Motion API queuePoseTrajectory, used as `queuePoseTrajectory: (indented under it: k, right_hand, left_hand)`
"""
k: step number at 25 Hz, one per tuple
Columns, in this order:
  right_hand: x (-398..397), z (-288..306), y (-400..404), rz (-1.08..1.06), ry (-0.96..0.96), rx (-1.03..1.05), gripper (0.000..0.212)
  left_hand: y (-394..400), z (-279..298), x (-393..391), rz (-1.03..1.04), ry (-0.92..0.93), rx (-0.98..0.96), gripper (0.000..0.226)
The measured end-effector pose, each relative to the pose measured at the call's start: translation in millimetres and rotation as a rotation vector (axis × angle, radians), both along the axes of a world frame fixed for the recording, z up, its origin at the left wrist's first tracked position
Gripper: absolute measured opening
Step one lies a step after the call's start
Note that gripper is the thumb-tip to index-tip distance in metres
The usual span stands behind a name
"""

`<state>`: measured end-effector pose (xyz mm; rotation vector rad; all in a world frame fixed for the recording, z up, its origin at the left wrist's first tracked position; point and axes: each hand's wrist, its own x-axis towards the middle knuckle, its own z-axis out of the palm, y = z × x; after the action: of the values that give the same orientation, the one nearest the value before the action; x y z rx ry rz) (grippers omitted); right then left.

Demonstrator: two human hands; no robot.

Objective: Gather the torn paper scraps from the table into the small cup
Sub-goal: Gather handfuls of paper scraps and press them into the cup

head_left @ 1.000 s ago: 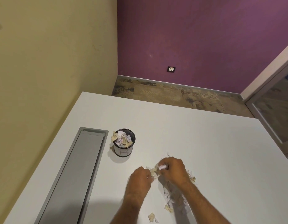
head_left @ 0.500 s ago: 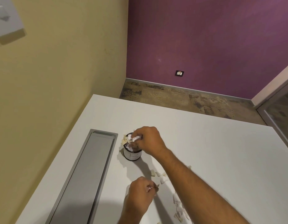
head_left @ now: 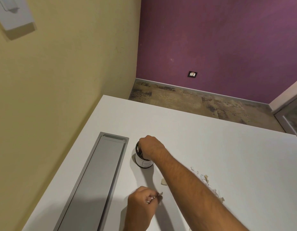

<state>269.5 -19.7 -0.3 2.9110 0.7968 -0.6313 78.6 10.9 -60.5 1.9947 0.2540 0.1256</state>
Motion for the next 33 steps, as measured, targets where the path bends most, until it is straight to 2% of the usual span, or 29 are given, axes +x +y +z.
queuePoseTrajectory:
  k: [5, 11, 19, 23, 28, 31, 33]
  right_hand:
    - [5.1, -10.5, 4.0, -0.01, 0.005, -0.045, 0.022]
    - [5.9, -13.3, 4.3, -0.01, -0.001, -0.056, 0.022]
    - [5.1, -0.5, 3.4, 0.033, 0.07, -0.088, 0.027]
    - [2.3, 15.8, 2.4, 0.029, 0.103, -0.084, 0.03]
    - [1.2, 40.1, -10.1, -0.027, 0.125, 0.025, 0.031]
    - [1.8, 52.1, -25.9, -0.066, 0.108, 0.126, 0.041]
    - [2.1, 56.8, -40.8, -0.105, 0.07, 0.217, 0.039]
  left_hand:
    - [11.4, -1.9, 5.9, 0.086, 0.038, 0.002, 0.014]
    - [15.1, 0.6, 11.2, 0.097, 0.045, 0.004, 0.011]
    - [26.1, 13.6, 15.4, 0.164, -0.013, -0.182, 0.015]
    - [37.6, 27.9, 24.4, 0.163, -0.023, -0.198, 0.013]
    - [48.3, 51.1, 45.7, 0.222, -0.05, -0.135, 0.023]
    - [55.0, 69.4, 67.9, 0.229, -0.104, -0.075, 0.017]
    - [56.2, 80.4, 86.5, 0.183, -0.119, 0.001, 0.012]
